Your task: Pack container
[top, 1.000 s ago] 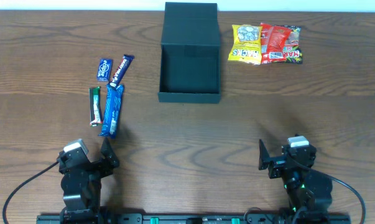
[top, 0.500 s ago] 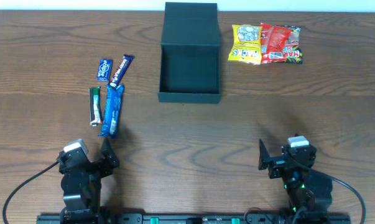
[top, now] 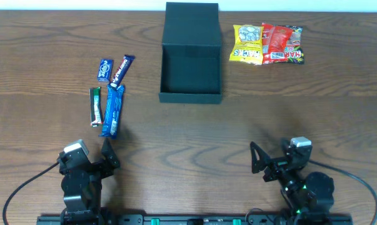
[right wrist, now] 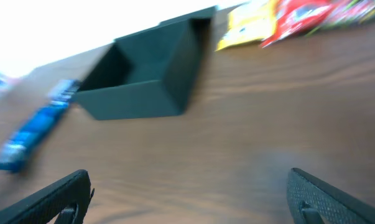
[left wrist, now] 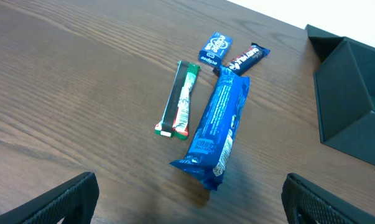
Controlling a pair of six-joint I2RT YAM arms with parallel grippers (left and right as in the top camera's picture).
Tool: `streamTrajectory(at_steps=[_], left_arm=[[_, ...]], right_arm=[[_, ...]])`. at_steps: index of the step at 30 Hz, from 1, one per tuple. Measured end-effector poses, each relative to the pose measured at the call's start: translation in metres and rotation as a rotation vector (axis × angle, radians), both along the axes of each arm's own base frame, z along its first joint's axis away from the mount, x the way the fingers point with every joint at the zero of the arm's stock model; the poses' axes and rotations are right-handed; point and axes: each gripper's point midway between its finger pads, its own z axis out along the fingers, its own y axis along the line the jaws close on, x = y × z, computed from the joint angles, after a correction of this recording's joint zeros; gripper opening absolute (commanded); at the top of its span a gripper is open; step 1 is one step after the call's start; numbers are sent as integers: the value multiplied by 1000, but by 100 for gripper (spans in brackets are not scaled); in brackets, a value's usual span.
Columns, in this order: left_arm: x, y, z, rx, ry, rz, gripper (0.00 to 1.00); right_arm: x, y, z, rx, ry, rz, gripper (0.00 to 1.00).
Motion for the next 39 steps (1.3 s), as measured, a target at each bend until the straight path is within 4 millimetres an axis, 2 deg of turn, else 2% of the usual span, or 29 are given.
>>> streamTrajectory(at_steps=[6,10,15,17,20,25,29,32,35,39], left_arm=[[0,0,0,0,0,0,95],[0,0,0,0,0,0,95],[0,0,0,0,1,0,95],[0,0,0,0,0,0,95],[0,0,0,0,0,0,95],[0,0,0,0,-2,0,95],[0,0,0,0,-1,1,95],[0,0,0,1,-1,2,95],[0,1,0,1,0,3,95],[0,1,0,1,0,3,95]], right_arm=[[-15,29,5,274,120,108,99],[-19,40,12,403,169,140,99],[-19,53,71,488,-27,270,99],[-18,56,83,505,-30,295,99],[-10,58,90,501,40,291,99],[18,60,108,444,159,284,99],[54,63,122,374,236,283,100],[77,69,125,313,280,282,99],[104,83,122,206,353,274,99],[132,99,103,41,458,243,99]])
